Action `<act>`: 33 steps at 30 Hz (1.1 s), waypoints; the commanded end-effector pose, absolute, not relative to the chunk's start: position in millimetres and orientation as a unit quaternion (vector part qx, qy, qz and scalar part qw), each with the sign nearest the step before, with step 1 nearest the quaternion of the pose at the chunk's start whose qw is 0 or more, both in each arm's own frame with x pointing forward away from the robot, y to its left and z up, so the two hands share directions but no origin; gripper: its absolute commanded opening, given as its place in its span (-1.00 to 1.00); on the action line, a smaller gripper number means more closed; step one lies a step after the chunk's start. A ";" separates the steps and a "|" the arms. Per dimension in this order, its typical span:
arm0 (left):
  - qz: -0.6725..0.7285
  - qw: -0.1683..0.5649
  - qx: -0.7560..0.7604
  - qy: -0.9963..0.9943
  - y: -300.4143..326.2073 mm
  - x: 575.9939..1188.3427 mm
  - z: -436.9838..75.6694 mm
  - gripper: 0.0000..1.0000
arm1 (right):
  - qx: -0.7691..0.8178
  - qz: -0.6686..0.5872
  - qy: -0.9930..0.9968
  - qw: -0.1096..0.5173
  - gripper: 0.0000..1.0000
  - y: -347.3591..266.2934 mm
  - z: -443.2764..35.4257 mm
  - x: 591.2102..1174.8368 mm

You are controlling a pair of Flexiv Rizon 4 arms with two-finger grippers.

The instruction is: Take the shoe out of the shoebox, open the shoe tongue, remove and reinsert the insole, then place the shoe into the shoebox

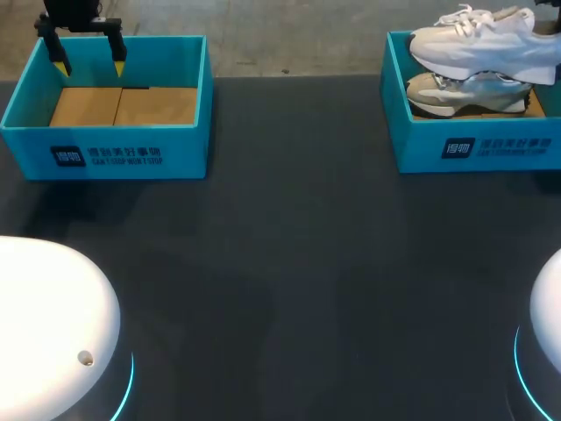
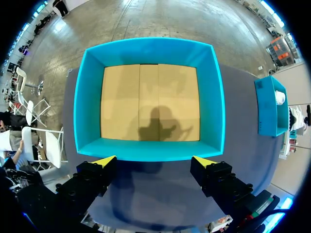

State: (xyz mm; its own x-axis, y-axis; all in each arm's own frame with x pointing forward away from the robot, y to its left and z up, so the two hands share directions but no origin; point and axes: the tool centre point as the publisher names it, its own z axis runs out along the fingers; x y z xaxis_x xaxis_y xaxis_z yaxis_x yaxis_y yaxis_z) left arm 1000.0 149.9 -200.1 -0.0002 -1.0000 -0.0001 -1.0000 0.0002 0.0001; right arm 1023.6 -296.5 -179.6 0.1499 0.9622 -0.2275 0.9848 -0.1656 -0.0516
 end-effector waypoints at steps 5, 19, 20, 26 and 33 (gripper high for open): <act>0.000 0.000 -0.707 0.707 149.9 1000.0 -200.0 1.00 | 0.762 -0.102 0.634 0.081 -1.00 -259.2 -165.3 984.8; 0.000 0.000 -0.707 0.707 149.9 1000.0 -200.0 1.00 | 0.757 -0.095 0.636 0.114 -1.00 -184.2 -145.7 931.1; 0.000 0.000 -0.707 0.707 149.9 1000.0 -200.0 1.00 | 0.756 -0.095 0.637 0.117 -1.00 -178.5 -144.8 927.4; 0.000 0.000 -0.707 0.707 149.9 1000.0 -200.0 1.00 | 0.752 -0.094 0.640 0.127 -1.00 -142.6 -138.9 901.3; 0.000 0.000 -0.707 0.707 149.9 1000.0 -200.0 1.00 | 0.753 -0.092 0.638 0.130 -1.00 -97.9 -140.5 869.0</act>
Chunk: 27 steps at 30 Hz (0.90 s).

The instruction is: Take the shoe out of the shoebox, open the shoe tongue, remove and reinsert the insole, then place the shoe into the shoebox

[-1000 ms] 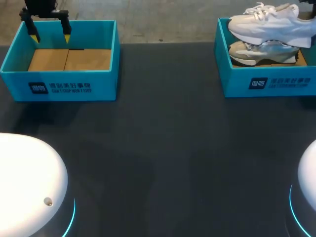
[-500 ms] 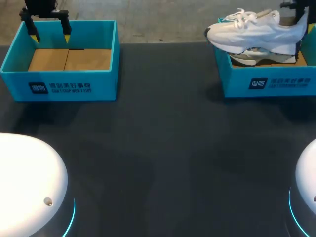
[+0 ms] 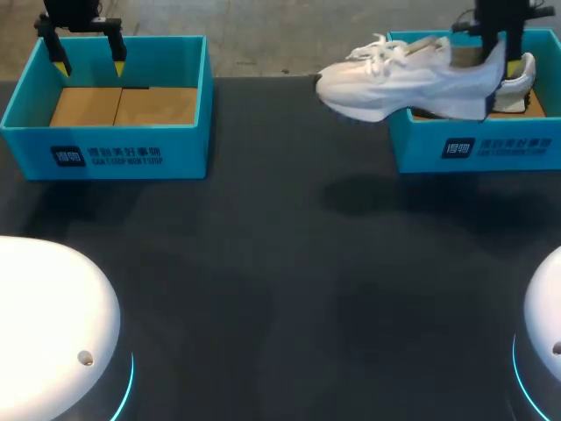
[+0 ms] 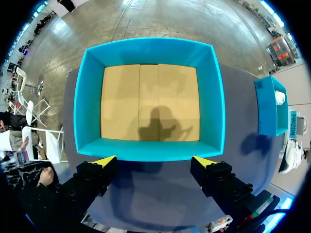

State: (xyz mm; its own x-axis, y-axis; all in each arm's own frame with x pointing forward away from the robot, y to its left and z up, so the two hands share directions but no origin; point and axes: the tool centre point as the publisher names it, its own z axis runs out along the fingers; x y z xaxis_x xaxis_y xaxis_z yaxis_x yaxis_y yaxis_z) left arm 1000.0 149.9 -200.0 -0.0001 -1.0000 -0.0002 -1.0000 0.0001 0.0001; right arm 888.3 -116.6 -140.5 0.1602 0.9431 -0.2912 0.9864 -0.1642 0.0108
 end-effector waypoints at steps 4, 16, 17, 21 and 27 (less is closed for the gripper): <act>0.000 0.000 -0.707 0.707 149.9 1000.0 -200.0 1.00 | 0.751 -0.100 0.640 0.130 -1.00 -69.0 -144.8 846.8; 0.000 0.000 -0.707 0.707 149.9 1000.0 -200.0 1.00 | 0.741 -0.113 0.646 0.147 -1.00 4.7 -145.7 788.4; 0.000 0.000 -0.707 0.707 149.9 1000.0 -200.0 1.00 | 0.741 -0.113 0.646 0.146 -1.00 9.5 -147.0 784.7; 0.000 0.000 -0.707 0.707 149.9 1000.0 -200.0 1.00 | 0.743 -0.122 0.642 0.143 -1.00 40.3 -157.7 761.8; 0.000 0.000 -0.707 0.707 149.9 1000.0 -200.0 1.00 | 0.739 -0.122 0.651 0.122 -1.00 69.4 -171.8 731.6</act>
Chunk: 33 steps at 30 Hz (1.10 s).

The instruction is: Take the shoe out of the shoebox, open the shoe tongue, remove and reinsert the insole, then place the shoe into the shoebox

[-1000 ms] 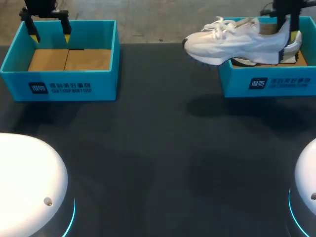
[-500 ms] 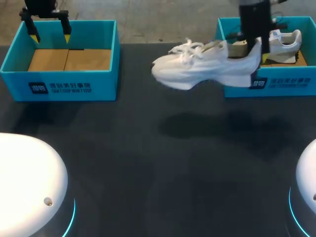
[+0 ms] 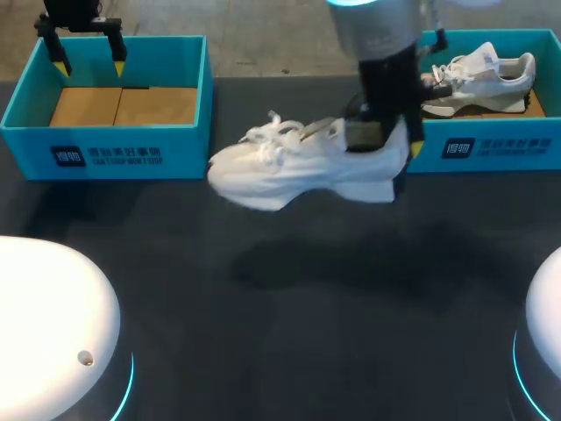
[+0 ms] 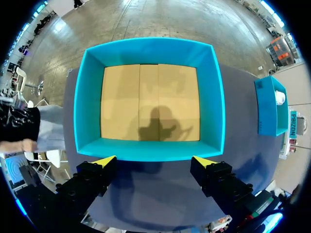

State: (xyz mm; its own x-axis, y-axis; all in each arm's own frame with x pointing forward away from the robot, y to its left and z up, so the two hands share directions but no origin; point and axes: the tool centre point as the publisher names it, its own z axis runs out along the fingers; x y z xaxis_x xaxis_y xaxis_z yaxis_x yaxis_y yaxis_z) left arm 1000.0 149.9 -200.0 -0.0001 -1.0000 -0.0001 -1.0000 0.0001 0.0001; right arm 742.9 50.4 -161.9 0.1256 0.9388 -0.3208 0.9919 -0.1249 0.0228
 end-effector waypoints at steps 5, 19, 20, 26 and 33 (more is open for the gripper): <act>0.000 0.000 -0.707 0.707 149.9 1000.0 -200.0 1.00 | 0.735 -0.127 0.655 0.119 -1.00 84.1 -187.3 713.2; 0.000 0.000 -0.707 0.707 149.9 1000.0 -200.0 1.00 | 0.736 -0.100 0.654 0.148 -1.00 100.4 -230.4 711.6; 0.000 0.000 -0.707 0.707 149.9 1000.0 -200.0 1.00 | 0.735 -0.101 0.652 0.154 -1.00 101.3 -234.5 713.1; 0.000 0.000 -0.707 0.707 149.9 1000.0 -200.0 1.00 | 0.739 -0.094 0.647 0.159 -1.00 100.8 -262.1 721.7; 0.000 0.000 -0.707 0.707 149.9 1000.0 -200.0 1.00 | 0.733 -0.089 0.654 0.168 -1.00 99.4 -299.8 732.3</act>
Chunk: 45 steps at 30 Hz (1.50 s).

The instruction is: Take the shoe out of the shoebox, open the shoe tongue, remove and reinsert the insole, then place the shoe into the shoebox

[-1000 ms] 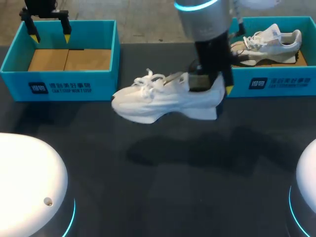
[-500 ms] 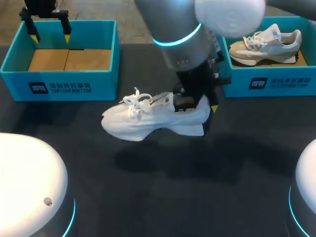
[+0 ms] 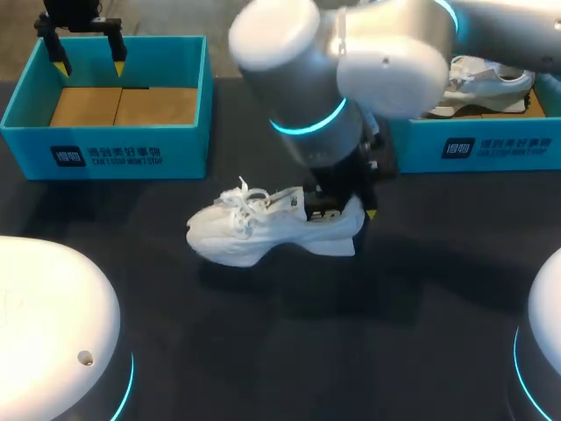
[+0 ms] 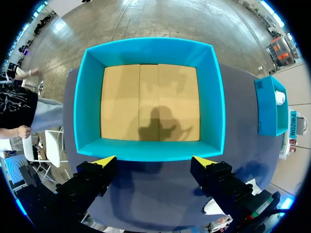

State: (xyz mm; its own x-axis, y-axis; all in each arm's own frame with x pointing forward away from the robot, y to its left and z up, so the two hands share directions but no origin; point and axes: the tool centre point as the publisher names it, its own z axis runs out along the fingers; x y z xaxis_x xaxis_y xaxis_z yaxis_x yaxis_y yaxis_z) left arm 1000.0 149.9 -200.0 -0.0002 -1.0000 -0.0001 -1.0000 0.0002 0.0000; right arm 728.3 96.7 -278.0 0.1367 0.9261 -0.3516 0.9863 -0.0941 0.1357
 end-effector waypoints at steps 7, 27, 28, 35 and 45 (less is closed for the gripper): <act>0.000 0.000 -0.707 0.707 149.9 1000.0 -200.0 1.00 | 0.726 -0.098 0.662 0.160 -1.00 96.4 -336.0 737.3; 0.000 0.000 -0.707 0.707 149.9 1000.0 -200.0 1.00 | 0.732 -0.111 0.658 0.136 -1.00 88.2 -380.0 742.8; 0.000 0.000 -0.707 0.707 149.9 1000.0 -200.0 1.00 | 0.733 -0.112 0.657 0.136 -1.00 88.0 -381.0 742.3; 0.000 0.000 -0.707 0.707 149.9 1000.0 -200.0 1.00 | 0.740 -0.118 0.649 0.129 1.00 85.8 -373.2 739.7; 0.000 0.000 -0.707 0.707 149.9 1000.0 -200.0 1.00 | 0.719 -0.078 0.679 0.126 1.00 86.4 -322.1 733.6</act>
